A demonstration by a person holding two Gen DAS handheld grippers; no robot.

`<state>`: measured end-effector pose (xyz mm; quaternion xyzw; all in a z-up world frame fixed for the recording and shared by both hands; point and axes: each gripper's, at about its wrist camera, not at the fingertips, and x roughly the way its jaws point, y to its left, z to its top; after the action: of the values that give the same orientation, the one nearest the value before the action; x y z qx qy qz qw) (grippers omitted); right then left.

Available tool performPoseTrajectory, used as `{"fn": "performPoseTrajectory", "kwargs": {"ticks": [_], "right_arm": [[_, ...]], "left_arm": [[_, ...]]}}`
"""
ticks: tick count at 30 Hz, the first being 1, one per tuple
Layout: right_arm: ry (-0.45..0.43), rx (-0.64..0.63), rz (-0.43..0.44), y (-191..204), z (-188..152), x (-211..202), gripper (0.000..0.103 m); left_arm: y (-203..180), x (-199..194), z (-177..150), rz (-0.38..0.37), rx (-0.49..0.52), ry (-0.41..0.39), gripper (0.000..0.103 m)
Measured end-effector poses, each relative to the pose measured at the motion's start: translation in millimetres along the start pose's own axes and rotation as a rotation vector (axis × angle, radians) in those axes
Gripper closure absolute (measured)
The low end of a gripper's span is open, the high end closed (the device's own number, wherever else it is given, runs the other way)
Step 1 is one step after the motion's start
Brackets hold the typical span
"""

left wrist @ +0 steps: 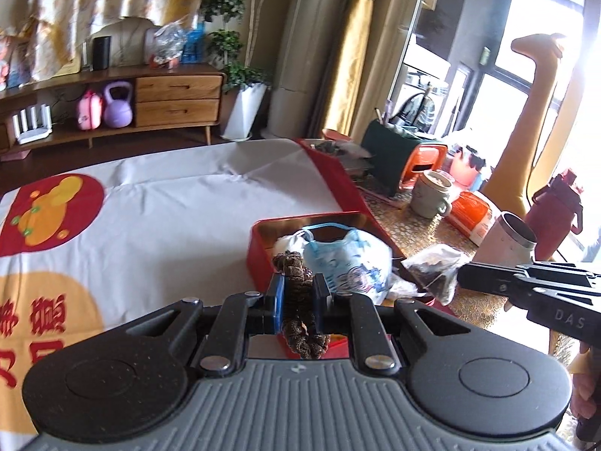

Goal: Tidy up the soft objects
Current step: 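Carry hair tie with left tool while right tool carries clear packet to red tin, then open left tool over red tin while right tool releases packet inside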

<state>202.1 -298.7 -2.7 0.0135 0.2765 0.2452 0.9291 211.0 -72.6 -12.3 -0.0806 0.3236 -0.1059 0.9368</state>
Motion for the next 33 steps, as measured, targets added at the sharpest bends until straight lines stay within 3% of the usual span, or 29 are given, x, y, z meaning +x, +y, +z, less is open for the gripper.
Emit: {"fn": "performPoseTrajectory", "kwargs": {"ticks": [16,33], "right_arm": [[0.047,0.026,-0.07,-45.8,-2.9,40.7,0.103],[0.138,0.06,-0.088,-66.0,-21.9,92.0,0.102]], "left_arm": [[-54.5,97.5,30.1,-0.045,0.127,0.069,0.088],[-44.0,169.0,17.3,0.004,0.114,0.175,0.088]]}}
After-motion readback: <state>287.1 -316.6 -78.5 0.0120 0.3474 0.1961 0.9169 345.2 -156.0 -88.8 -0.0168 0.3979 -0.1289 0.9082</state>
